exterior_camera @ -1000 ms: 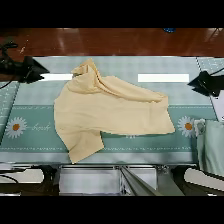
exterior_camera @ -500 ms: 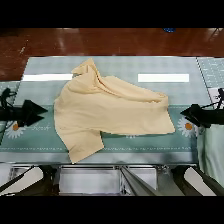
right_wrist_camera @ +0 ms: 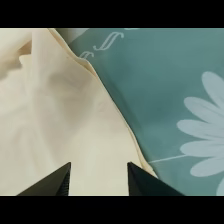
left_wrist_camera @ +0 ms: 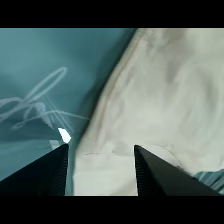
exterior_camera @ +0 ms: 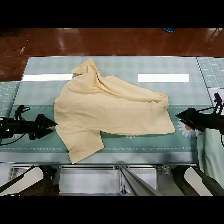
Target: Fold the shirts.
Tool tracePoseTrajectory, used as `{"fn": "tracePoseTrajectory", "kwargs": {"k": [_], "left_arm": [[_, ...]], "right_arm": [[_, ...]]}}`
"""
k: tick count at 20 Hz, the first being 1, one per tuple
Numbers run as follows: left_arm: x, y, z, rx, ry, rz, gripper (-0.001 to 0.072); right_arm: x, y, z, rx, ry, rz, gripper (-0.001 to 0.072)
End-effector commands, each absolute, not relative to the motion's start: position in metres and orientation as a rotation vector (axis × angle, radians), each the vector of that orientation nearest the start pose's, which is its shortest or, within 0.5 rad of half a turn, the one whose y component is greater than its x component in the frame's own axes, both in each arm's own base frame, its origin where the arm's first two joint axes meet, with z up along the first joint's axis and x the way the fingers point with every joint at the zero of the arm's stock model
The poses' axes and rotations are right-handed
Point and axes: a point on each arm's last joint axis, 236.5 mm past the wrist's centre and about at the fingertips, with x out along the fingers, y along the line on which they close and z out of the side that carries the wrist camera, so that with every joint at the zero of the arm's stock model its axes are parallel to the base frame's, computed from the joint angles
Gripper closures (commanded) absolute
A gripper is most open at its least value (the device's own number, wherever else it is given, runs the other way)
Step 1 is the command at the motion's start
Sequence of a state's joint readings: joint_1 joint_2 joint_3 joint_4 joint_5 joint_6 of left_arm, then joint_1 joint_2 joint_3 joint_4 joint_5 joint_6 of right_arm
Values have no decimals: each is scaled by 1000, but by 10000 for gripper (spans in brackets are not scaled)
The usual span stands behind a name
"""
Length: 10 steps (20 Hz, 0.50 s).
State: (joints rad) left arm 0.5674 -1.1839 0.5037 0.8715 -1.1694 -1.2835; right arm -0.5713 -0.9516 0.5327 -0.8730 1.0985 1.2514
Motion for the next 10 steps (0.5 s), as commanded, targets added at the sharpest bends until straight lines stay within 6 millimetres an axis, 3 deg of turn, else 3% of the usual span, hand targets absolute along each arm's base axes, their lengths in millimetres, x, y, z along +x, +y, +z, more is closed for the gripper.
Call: {"fn": "tracePoseTrajectory", "kwargs": {"k": [1, 2, 3, 4, 5, 6, 8, 10], "left_arm": [[241, -37, -118, -938, 1484, -63, 199], [240, -47, -122, -898, 1509, -96, 201], [238, -55, -125, -868, 1532, -128, 268], [236, -61, -125, -846, 1550, -158, 468], [234, -65, -123, -820, 1557, -196, 586], [232, -67, -121, -810, 1563, -221, 645], [232, -67, -118, -807, 1566, -238, 646], [233, -66, -119, -805, 1560, -232, 646]], "right_arm": [[270, -10, -46, 827, 1172, 16, 304], [270, -10, -46, 827, 1174, 17, 304], [270, -11, -46, 826, 1174, 15, 304], [267, -17, -48, 812, 1178, -4, 304], [263, -29, -53, 808, 1185, -52, 304], [255, -45, -59, 809, 1197, -120, 304], [233, -62, -70, 840, 1253, -226, 304], [219, -42, -79, 909, 1314, -200, 304]]}}
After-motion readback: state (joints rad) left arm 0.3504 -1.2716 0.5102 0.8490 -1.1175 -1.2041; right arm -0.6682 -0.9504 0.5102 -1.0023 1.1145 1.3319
